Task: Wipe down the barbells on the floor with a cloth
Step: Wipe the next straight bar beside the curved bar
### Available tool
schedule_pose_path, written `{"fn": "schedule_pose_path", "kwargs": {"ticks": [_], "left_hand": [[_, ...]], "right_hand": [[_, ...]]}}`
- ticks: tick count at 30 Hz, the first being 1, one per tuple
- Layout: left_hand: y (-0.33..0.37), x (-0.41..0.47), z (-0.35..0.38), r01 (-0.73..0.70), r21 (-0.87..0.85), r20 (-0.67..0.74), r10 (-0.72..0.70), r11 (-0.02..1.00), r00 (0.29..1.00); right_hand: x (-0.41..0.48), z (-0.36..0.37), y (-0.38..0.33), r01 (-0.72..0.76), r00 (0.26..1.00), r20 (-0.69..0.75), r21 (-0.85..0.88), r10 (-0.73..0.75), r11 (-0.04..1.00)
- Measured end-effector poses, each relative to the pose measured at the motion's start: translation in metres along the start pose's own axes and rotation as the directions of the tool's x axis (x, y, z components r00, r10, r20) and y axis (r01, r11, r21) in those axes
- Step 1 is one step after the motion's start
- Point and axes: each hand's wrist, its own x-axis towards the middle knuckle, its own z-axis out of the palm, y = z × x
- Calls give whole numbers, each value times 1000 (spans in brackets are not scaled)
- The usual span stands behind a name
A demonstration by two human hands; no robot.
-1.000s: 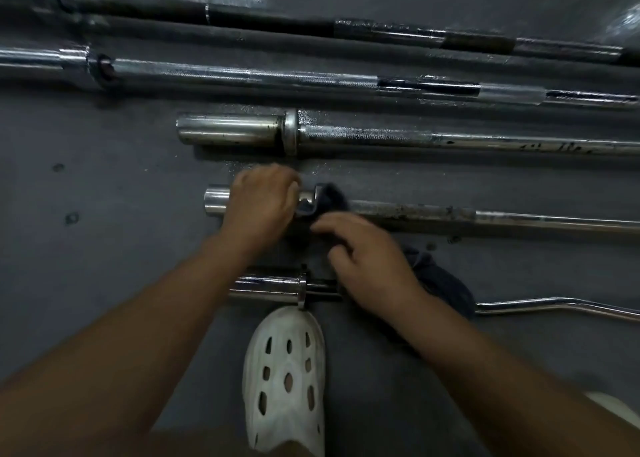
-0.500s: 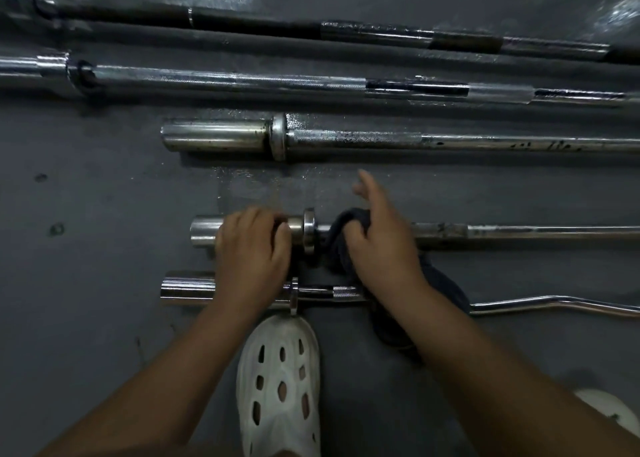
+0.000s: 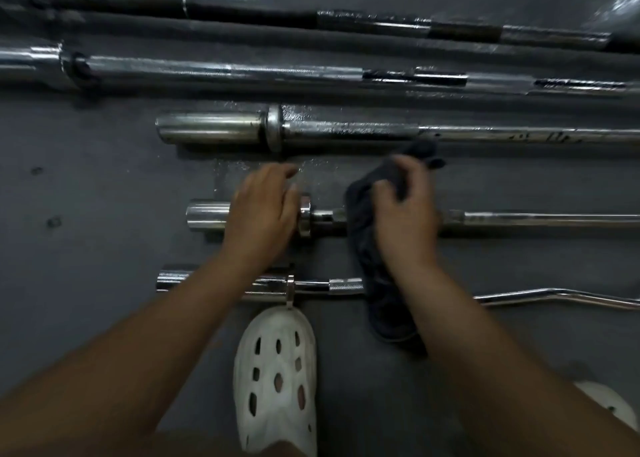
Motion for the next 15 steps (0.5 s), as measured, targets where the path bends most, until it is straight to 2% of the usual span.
{"fn": "schedule_pose_path", "kwargs": {"ticks": [1,2,3,4,5,6,7,9,10,11,12,13,15], "left_hand": [[3,-8,3,-15,32,-7,15,999,1000],[6,-18,8,-41,99,23,39,994,999],[7,-26,11,-79,167,66,69,983,995],[7,-28,12,-119,223,116,94,968,989],[5,-25,12,-131,246,153,95,960,984],[2,-23,10,-134,248,150,99,959,984],[2,-26,6,-127,228,127,99,965,987],[8,-41,-1,-65,136,43,60,989,997],[15,-46,-4,-53,105,1,54,993,999],[21,-47,-3,-62,96,-17,64,993,998],[24,-43,3,-81,105,-6,82,991,997],[25,-38,11,-116,135,41,111,984,993],[24,-36,23,-215,200,158,185,956,970]], "right_hand": [[-9,10,-1,124,973,210,-109,-99,986],[-21,17,-2,266,893,420,-207,-160,941],[-29,20,-1,388,811,558,-288,-176,875],[-26,17,0,474,765,616,-340,-189,812],[-15,10,1,496,764,618,-377,-187,782],[-3,-2,3,456,794,593,-433,-135,777],[8,-18,8,372,846,530,-512,-56,774],[22,-55,23,123,956,282,-630,78,767],[19,-65,26,41,974,197,-641,113,766],[10,-63,26,17,977,174,-628,119,778],[-3,-53,25,49,971,217,-600,103,799],[-20,-36,22,148,942,327,-594,69,791],[-50,-15,17,368,846,532,-581,-3,726]]}}
